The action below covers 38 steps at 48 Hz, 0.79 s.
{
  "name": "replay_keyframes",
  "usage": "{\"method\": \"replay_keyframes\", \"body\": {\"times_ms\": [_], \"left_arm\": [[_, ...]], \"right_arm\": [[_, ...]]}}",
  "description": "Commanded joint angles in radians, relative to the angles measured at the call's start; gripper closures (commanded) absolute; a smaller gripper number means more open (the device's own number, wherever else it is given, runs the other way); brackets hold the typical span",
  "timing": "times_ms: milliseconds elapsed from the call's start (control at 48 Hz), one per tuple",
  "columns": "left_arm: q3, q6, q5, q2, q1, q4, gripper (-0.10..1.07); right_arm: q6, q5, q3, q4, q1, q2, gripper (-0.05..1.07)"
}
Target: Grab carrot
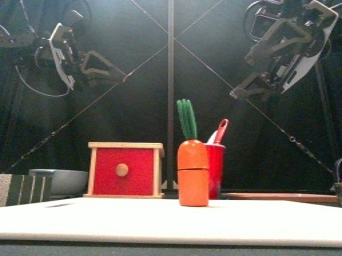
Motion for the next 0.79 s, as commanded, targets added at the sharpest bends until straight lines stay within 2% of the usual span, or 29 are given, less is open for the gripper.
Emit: {"method": "replay_keyframes", "body": {"times_ms": [0,208,771], "left_arm": [[-0.014,-0.002,-0.012,-0.003,-0.008,0.0,0.89],[0.005,-0.003,-0.025,-0.005,-0.023,-0.005,0.89],[0.011,0.005,-0.025,-0.005,-0.015,-0.003,0.89]], "right_arm": [[-0.002,-0.005,-0.018,-0.034,-0.005,-0.017,0.0],[0.002,-0.005,-0.032,-0.078,-0.006,-0.018,0.0],[0.002,-0.006,-0.025,-0.08,-0.012,-0.02,0.0]]}}
